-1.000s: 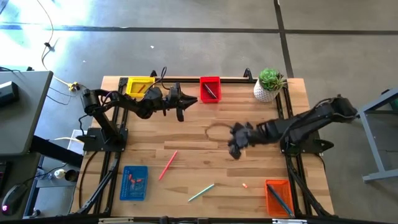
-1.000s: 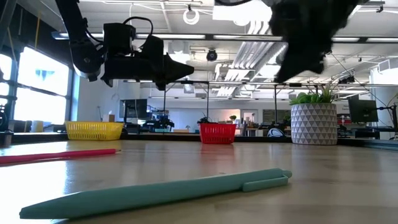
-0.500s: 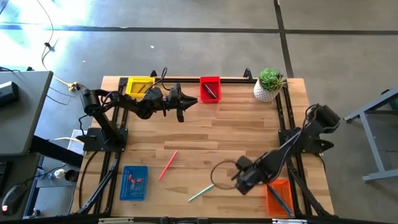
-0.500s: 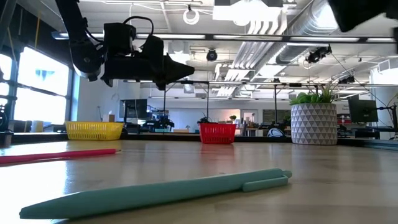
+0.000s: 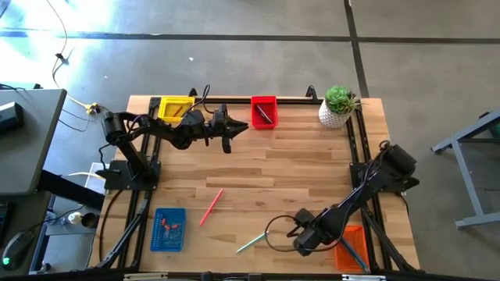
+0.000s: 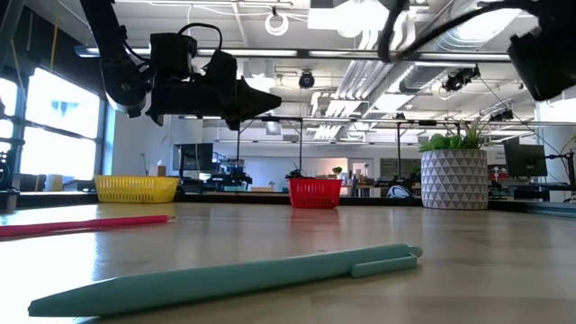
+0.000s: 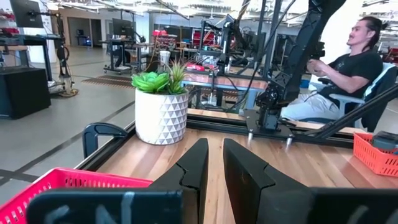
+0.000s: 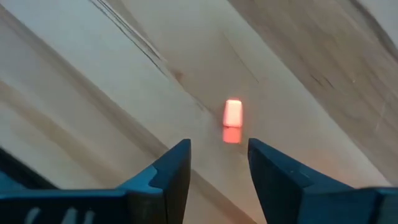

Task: Sort crayons/erasers/pens/pencils in bins
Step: Put the orange eraser into the blue bin

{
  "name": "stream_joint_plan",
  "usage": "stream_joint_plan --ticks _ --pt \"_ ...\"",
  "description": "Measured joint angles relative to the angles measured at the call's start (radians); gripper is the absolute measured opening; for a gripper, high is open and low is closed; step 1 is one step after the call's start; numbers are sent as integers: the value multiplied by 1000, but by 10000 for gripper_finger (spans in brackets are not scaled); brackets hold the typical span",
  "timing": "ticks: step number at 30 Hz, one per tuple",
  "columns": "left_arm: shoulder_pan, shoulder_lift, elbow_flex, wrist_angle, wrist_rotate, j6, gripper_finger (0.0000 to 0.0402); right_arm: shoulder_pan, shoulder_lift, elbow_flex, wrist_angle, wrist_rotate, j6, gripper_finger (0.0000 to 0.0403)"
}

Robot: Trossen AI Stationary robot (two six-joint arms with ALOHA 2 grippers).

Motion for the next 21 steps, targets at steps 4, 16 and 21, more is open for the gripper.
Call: stream_joint_plan --ticks 4,16,21 --pt "0 0 0 0 0 6 39 5 23 -1 -16 -18 -10 154" --pt "0 0 1 -3 -3 24 39 10 78 2 -20 6 -59 134" --pt "0 0 1 -6 -3 24 39 10 78 2 -28 3 -58 71"
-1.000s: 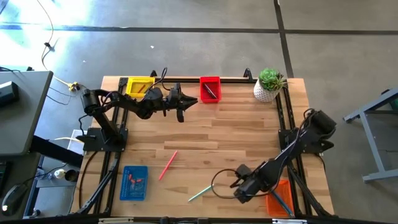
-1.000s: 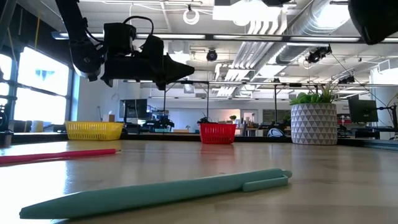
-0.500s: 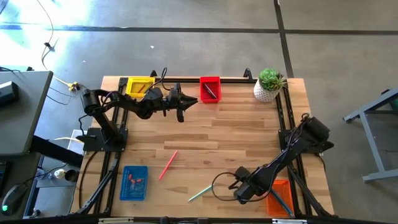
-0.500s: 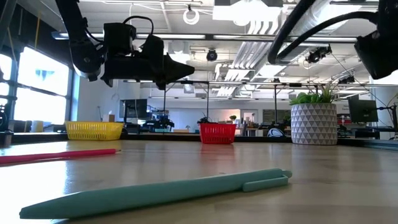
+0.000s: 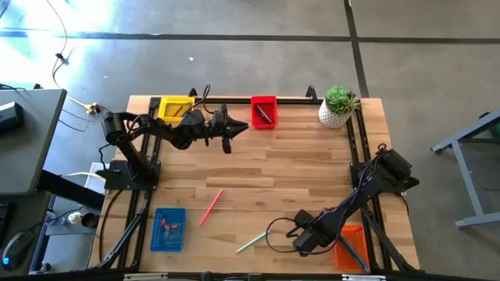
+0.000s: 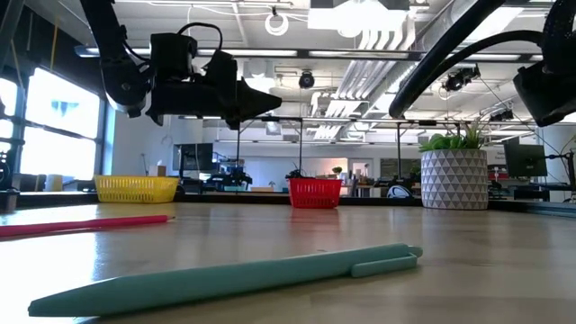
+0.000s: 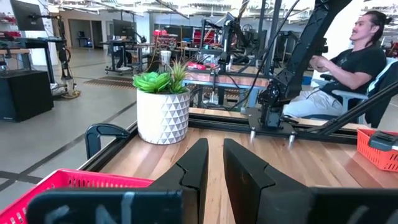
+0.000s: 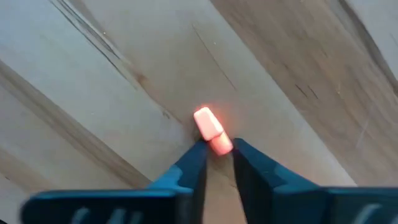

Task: Sort crayons/erasers/pens/pencils in bins
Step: Put the orange eraser into the blue bin

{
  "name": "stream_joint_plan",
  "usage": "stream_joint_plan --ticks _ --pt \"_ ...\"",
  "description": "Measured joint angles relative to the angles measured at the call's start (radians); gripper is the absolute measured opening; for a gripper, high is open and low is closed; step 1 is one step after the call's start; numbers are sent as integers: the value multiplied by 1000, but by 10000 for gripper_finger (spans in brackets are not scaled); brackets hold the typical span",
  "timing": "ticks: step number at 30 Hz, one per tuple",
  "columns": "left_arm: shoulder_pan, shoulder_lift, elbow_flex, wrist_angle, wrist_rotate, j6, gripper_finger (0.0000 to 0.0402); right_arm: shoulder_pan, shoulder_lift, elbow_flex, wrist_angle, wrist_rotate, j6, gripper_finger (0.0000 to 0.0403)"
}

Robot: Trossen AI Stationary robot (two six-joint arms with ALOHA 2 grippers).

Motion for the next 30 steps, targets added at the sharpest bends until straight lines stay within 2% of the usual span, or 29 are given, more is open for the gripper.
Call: stream_joint_plan --ticks 5,12,16,20,25,27,30 --pt "0 0 0 0 0 0 39 2 5 39 -59 18 -62 9" --pt "0 0 0 0 -8 -9 39 -67 3 169 -275 47 -309 7" --pt "0 0 0 0 -8 -13 39 -134 2 255 -479 137 -509 2" --pt "0 0 1 0 -8 -19 39 -208 -41 274 -562 319 -643 1" --pt "0 0 1 -1 -4 -19 39 -306 -204 97 -320 476 -762 1" --pt "0 0 1 -1 -1 -19 39 -357 -286 -11 -141 504 -842 0" --pt "0 0 1 -1 13 -19 39 -454 -392 -199 199 490 -994 0"
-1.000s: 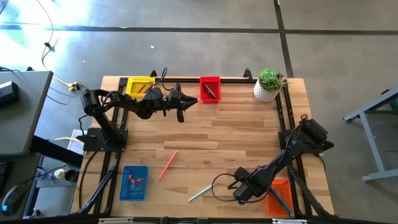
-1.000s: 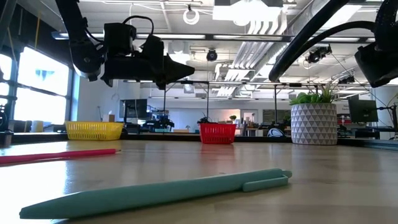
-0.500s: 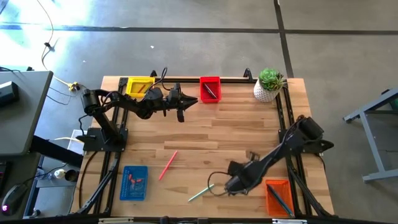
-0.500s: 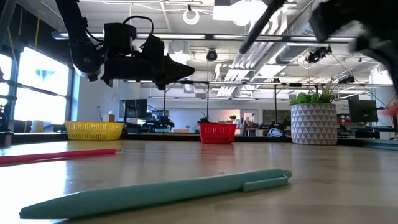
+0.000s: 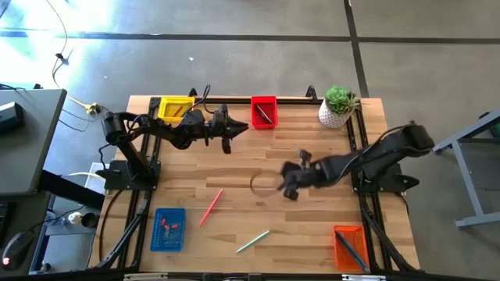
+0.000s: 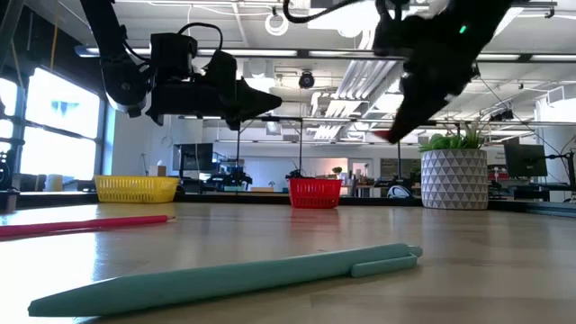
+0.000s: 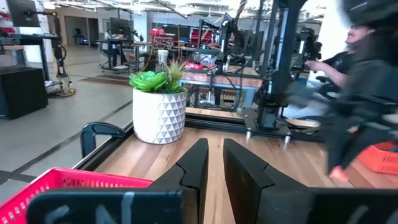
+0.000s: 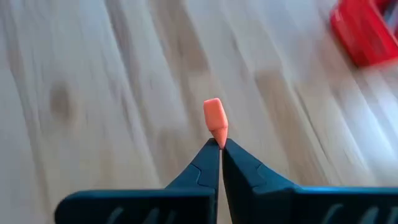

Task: Sort crayons/erasers/pens/pencils in bins
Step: Put the orange eraser into the blue bin

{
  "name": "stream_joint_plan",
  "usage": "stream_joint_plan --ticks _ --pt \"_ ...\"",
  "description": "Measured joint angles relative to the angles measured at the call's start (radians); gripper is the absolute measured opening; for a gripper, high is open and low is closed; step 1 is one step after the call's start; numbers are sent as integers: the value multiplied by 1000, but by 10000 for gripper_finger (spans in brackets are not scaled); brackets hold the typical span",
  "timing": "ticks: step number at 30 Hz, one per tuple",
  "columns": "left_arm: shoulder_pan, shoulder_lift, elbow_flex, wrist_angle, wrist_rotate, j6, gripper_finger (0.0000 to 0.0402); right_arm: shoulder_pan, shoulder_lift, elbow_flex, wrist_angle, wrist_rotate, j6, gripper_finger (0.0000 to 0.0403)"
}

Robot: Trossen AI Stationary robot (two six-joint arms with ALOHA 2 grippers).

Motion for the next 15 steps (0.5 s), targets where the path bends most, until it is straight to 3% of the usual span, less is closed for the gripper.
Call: stream_joint_plan --ticks 8,11,15 --pt "-24 0 0 9 184 35 40 -285 -84 -388 991 -263 -309 0" --pt "-61 0 7 26 219 46 47 -349 -79 -444 1190 -337 -357 0" --pt "-138 0 51 2 217 32 73 -388 -79 -432 1253 -410 -396 0"
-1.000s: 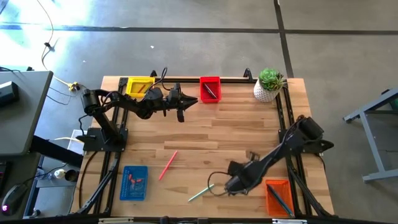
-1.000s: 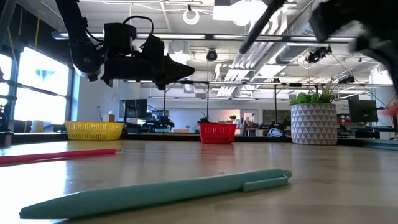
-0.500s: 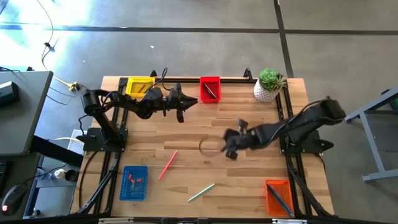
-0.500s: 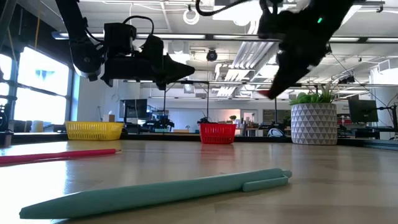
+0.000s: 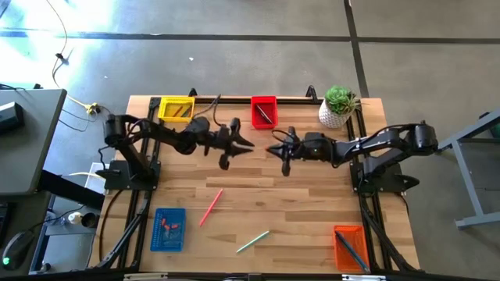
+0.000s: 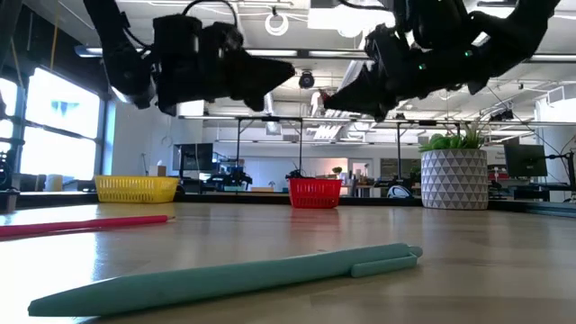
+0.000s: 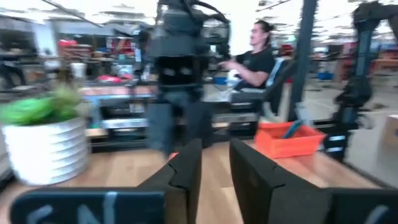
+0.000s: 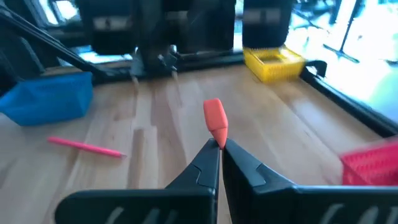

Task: Sort crayons/erasers/pens/pencils in bins
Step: Put the orange eraser into the blue bin

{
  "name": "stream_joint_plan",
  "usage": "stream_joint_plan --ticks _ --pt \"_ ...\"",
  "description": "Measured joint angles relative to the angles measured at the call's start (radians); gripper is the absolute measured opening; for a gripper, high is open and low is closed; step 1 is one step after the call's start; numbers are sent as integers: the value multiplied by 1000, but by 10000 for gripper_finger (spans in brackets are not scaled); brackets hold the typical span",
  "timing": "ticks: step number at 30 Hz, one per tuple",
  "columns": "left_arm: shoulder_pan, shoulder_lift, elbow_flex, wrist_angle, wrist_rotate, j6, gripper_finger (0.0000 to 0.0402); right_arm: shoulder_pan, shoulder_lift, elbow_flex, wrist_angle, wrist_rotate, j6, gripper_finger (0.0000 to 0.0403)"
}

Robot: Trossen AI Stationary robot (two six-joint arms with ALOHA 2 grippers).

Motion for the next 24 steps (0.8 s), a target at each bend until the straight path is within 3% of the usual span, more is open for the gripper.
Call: stream_joint_plan --ticks 5,11,24 --pt "-93 0 72 -137 -135 52 121 7 0 46 8 -34 -37 0" --pt "-138 0 86 -142 -268 96 160 31 0 57 10 -40 -48 0" --pt "-155 0 86 -145 -301 89 148 79 0 60 38 -49 -55 1"
